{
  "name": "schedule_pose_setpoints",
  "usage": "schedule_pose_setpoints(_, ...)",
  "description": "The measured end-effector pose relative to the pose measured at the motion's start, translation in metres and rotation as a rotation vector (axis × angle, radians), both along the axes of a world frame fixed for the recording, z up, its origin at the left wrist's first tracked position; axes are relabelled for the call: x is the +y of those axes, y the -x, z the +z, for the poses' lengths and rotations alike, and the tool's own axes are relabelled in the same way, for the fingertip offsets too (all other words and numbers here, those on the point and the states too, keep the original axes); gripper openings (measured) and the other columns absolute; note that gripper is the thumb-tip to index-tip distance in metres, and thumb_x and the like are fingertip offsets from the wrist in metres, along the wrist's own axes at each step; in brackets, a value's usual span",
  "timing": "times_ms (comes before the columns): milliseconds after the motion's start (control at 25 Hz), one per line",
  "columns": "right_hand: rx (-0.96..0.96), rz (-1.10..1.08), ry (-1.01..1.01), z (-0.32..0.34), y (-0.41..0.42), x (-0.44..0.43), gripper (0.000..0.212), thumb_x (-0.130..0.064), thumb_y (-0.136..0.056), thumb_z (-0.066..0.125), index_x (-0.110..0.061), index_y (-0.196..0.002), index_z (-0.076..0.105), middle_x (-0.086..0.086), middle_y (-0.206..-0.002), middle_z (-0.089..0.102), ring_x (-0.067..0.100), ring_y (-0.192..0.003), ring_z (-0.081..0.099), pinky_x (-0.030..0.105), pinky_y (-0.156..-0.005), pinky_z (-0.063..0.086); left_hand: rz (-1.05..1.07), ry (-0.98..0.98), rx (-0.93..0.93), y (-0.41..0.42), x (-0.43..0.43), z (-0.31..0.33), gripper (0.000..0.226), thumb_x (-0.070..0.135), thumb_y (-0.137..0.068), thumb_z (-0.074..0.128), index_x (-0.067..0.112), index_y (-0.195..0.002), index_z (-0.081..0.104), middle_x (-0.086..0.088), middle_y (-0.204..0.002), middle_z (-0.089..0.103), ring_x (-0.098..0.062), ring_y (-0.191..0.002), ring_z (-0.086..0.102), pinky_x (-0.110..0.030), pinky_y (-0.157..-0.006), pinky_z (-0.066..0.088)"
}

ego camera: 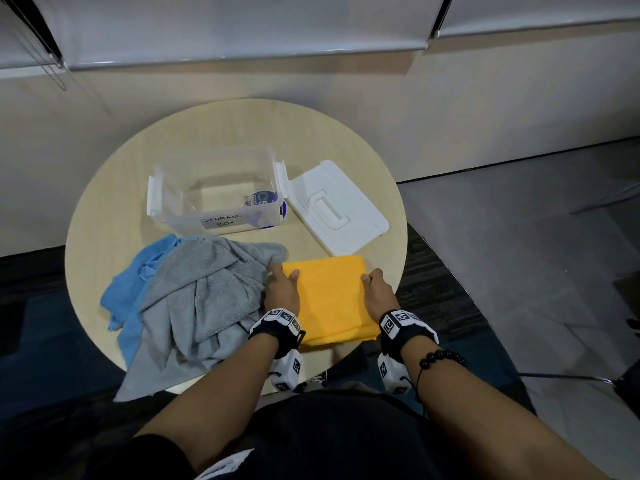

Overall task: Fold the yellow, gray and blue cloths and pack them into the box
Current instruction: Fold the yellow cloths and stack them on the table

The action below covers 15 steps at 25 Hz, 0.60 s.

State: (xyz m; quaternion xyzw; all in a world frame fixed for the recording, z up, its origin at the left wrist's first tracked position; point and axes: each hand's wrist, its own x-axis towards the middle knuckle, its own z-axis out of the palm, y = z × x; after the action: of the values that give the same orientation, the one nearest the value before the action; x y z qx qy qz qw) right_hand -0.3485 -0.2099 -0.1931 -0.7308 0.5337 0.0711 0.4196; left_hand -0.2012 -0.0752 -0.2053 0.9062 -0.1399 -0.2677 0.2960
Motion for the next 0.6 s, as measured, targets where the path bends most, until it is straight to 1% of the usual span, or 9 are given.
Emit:
schedule_pose_setpoints(40, 0.049, 0.025, -0.033, -0.001, 0.003, 0.001, 0.039, -0.043, -0.109, 0.027, -0.007, -0.113, 0.04, 0.019, -0.105, 0.062, 0.037, -0.098, 0.062, 0.043, -0.082, 0.048, 0.007, 0.008, 0.041, -0.001, 0.002, -0.002, 0.055, 0.036, -0.107, 0.039, 0.011, -0.152, 0.019, -0.022, -0.143, 0.05, -0.042, -0.118, 0.058, -0.051, -0.092, 0.048)
schedule_pose_setpoints(80, 0.091, 0.055, -0.059, -0.003, 0.006, 0.002, 0.045, -0.047, -0.108, 0.028, -0.005, -0.119, 0.04, 0.02, -0.109, 0.062, 0.037, -0.102, 0.062, 0.044, -0.085, 0.049, -0.003, 0.011, 0.062, -0.002, 0.005, -0.004, 0.059, 0.035, -0.106, 0.041, 0.012, -0.154, 0.016, -0.022, -0.147, 0.046, -0.043, -0.122, 0.055, -0.051, -0.095, 0.047)
schedule_pose_setpoints(120, 0.121, 0.084, -0.072, -0.004, 0.008, 0.003, 0.048, -0.048, -0.108, 0.028, -0.004, -0.123, 0.04, 0.021, -0.113, 0.061, 0.038, -0.105, 0.062, 0.044, -0.088, 0.049, -0.031, 0.001, 0.057, -0.003, 0.008, -0.007, 0.059, 0.035, -0.106, 0.041, 0.012, -0.154, 0.015, -0.023, -0.146, 0.045, -0.044, -0.121, 0.055, -0.052, -0.096, 0.047)
schedule_pose_setpoints(240, 0.141, 0.157, -0.052, -0.004, 0.01, 0.003, 0.044, -0.041, -0.109, 0.033, -0.001, -0.126, 0.04, 0.024, -0.118, 0.061, 0.039, -0.107, 0.061, 0.045, -0.09, 0.051, -0.113, -0.022, -0.048, -0.001, 0.008, -0.005, 0.046, 0.031, -0.107, 0.04, 0.013, -0.147, 0.025, -0.025, -0.13, 0.054, -0.044, -0.106, 0.061, -0.05, -0.085, 0.051)
schedule_pose_setpoints(320, 0.086, 0.153, 0.004, -0.002, 0.008, 0.004, 0.036, -0.035, -0.109, 0.035, -0.001, -0.121, 0.041, 0.024, -0.113, 0.062, 0.039, -0.102, 0.062, 0.045, -0.086, 0.052, -0.114, 0.028, -0.128, 0.002, 0.002, 0.0, 0.034, 0.028, -0.108, 0.039, 0.014, -0.138, 0.034, -0.024, -0.118, 0.062, -0.041, -0.097, 0.062, -0.049, -0.079, 0.052)
schedule_pose_setpoints(400, 0.028, 0.095, 0.046, -0.001, 0.008, 0.007, 0.033, -0.034, -0.11, 0.033, -0.003, -0.12, 0.039, 0.023, -0.108, 0.064, 0.039, -0.097, 0.063, 0.045, -0.081, 0.052, -0.103, 0.069, -0.157, 0.004, -0.003, 0.005, 0.029, 0.027, -0.108, 0.038, 0.015, -0.134, 0.037, -0.022, -0.115, 0.064, -0.039, -0.096, 0.062, -0.048, -0.078, 0.052)
schedule_pose_setpoints(480, 0.044, 0.092, 0.054, -0.003, 0.011, 0.009, 0.032, -0.034, -0.11, 0.032, -0.005, -0.123, 0.037, 0.022, -0.108, 0.064, 0.038, -0.097, 0.063, 0.046, -0.082, 0.052, -0.126, 0.058, -0.137, 0.002, -0.003, 0.003, 0.034, 0.027, -0.107, 0.041, 0.016, -0.138, 0.035, -0.02, -0.127, 0.06, -0.04, -0.106, 0.06, -0.05, -0.082, 0.051)
schedule_pose_setpoints(560, 0.123, 0.132, 0.012, -0.007, 0.016, 0.01, 0.034, -0.034, -0.109, 0.034, -0.006, -0.129, 0.035, 0.021, -0.112, 0.064, 0.038, -0.099, 0.064, 0.045, -0.083, 0.052, -0.146, 0.026, -0.065, 0.001, 0.002, -0.001, 0.048, 0.025, -0.105, 0.048, 0.015, -0.148, 0.028, -0.018, -0.147, 0.043, -0.041, -0.125, 0.051, -0.053, -0.094, 0.048)
schedule_pose_setpoints(600, 0.156, 0.137, -0.01, -0.008, 0.019, 0.01, 0.035, -0.033, -0.109, 0.037, -0.007, -0.131, 0.033, 0.02, -0.114, 0.063, 0.038, -0.1, 0.064, 0.044, -0.083, 0.052, -0.144, 0.015, -0.046, 0.002, 0.005, -0.003, 0.056, 0.024, -0.103, 0.052, 0.014, -0.151, 0.024, -0.018, -0.152, 0.035, -0.04, -0.131, 0.045, -0.054, -0.1, 0.045)
